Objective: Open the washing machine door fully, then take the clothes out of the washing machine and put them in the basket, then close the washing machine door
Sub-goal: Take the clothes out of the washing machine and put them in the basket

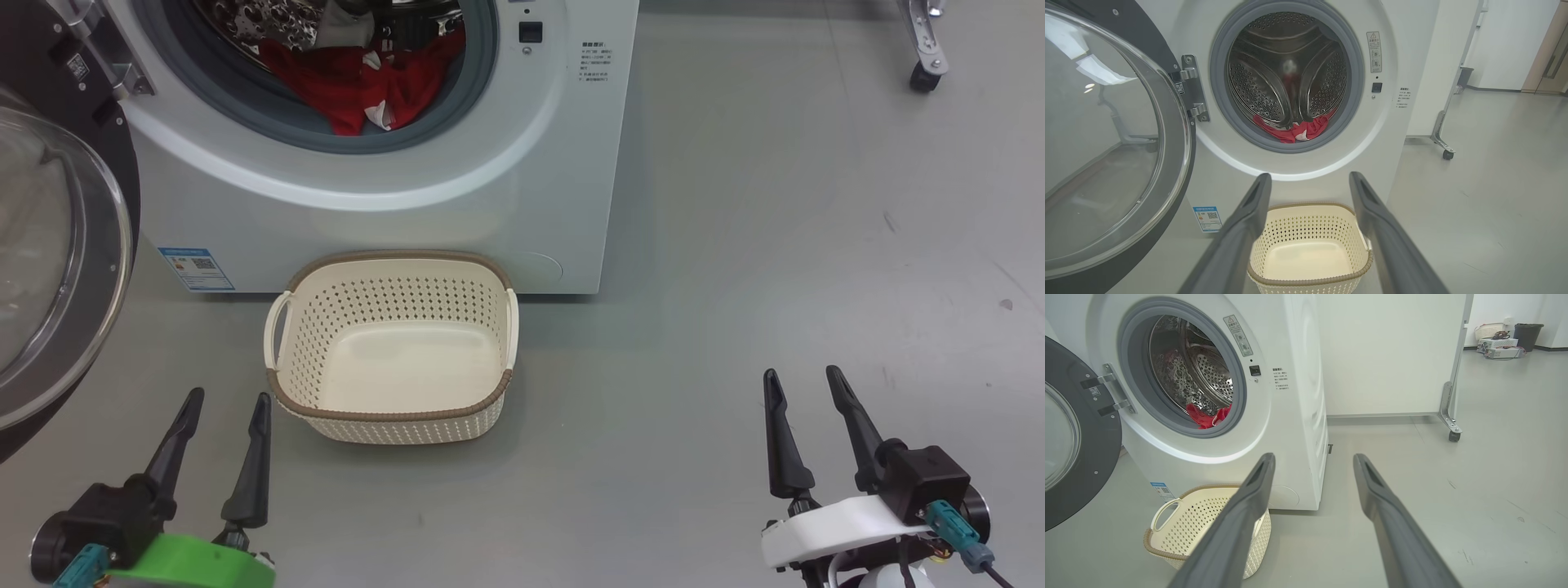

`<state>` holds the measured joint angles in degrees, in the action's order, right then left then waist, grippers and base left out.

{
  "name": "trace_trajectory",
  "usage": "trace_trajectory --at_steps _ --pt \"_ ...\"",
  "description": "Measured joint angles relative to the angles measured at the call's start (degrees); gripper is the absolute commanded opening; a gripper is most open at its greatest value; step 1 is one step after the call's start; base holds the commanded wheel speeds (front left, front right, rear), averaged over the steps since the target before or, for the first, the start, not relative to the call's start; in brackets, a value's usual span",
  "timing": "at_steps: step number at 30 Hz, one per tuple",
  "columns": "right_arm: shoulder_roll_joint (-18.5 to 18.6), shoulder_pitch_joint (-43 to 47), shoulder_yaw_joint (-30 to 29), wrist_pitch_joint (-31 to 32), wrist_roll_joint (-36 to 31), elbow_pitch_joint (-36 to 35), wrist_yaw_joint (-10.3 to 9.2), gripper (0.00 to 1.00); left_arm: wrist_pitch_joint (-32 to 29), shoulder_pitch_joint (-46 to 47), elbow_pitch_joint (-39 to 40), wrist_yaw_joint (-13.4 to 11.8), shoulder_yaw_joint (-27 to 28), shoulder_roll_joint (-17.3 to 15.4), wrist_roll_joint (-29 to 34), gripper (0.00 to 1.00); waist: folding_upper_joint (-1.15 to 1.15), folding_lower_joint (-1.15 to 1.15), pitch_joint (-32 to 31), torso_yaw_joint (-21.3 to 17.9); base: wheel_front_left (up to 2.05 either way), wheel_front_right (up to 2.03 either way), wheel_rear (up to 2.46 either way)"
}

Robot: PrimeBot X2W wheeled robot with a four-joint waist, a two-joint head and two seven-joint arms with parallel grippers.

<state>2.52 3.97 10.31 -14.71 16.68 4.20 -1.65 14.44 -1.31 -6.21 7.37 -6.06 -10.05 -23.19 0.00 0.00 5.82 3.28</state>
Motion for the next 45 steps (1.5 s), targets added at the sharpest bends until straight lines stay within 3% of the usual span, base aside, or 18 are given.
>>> trace_trajectory --at_steps 23,45 --pt "0.0 0.0 0.3 0.0 0.2 0.4 -0.08 1.0 0.0 -0.7 1.1 0.0 -0.8 -0.1 -3.6 1.0 0.0 0.0 -0.3 0.0 0.2 -0.2 0.0" --pt "0.0 0.0 0.3 0.0 0.2 1.1 -0.08 1.0 0.0 -0.8 0.6 0.0 0.6 -0.9 -2.7 1.0 0.0 0.0 -0.7 0.2 1.05 -1.05 0.0"
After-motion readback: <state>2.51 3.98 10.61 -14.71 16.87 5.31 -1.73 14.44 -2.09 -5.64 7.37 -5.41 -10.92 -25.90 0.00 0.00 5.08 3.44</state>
